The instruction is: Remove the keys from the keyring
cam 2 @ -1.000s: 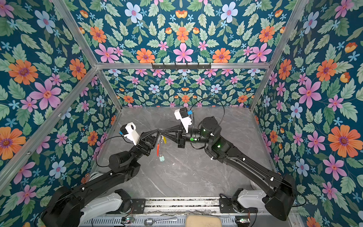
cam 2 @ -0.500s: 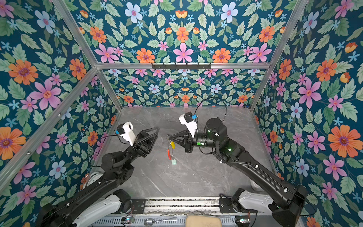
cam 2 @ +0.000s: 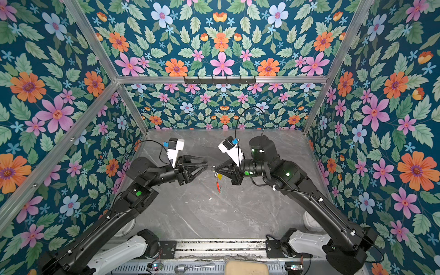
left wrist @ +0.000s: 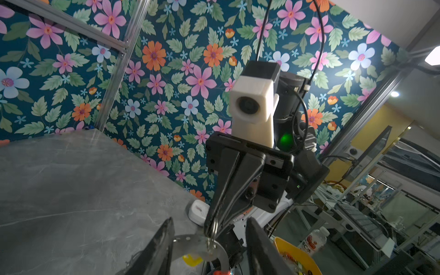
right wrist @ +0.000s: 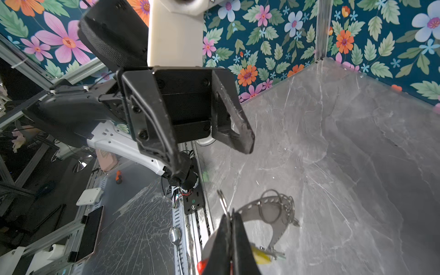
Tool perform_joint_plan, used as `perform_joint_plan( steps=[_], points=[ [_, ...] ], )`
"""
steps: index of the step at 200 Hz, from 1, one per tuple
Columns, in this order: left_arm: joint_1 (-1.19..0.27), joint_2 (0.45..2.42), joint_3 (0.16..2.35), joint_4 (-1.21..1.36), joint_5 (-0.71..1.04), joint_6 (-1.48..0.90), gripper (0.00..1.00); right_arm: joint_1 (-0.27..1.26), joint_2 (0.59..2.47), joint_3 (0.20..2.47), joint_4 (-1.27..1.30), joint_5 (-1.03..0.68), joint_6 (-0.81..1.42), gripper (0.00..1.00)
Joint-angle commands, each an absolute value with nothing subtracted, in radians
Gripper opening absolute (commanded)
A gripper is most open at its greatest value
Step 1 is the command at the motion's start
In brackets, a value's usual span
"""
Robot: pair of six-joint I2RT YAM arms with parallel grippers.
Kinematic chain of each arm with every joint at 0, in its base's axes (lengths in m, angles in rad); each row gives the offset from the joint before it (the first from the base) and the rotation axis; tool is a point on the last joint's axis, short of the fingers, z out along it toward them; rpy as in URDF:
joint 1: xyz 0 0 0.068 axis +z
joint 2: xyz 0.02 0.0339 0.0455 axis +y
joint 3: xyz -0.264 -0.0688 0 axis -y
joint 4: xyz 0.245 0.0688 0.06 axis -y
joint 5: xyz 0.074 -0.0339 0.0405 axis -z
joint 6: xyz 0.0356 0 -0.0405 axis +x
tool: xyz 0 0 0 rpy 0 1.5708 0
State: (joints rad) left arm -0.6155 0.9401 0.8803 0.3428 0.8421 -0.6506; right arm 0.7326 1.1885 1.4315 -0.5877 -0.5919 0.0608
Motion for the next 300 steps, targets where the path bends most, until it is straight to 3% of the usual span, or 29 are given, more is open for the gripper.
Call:
perform_joint_plan(
  steps=[1,86,152,203,264,300],
  points=[
    [-0.614,0.952,0.92,0.158,0.923,-0.541,0.47,0.733,1.202,1.458,-0.663,-0.593,0.025,0.0],
    [-0.617,1.006,1.01,0.0,0.977,-0.428,0.29,0.733,1.244,1.503,-0.709,-0.616,0.047,0.0],
    [-0.626,1.023,1.021,0.007,1.034,-0.431,0.25,0.733,1.267,1.516,-0.708,-0.602,0.061,0.0],
    [-0.635,1.034,1.029,0.011,1.049,-0.437,0.16,0.733,1.279,1.526,-0.724,-0.574,0.057,0.0],
    [-0.651,1.043,1.029,0.013,1.044,-0.425,0.16,0.733,1.284,1.528,-0.716,-0.56,0.07,0.0],
    [-0.663,1.041,1.025,0.005,1.025,-0.413,0.05,0.733,1.28,1.526,-0.695,-0.554,0.081,0.0]
  ],
)
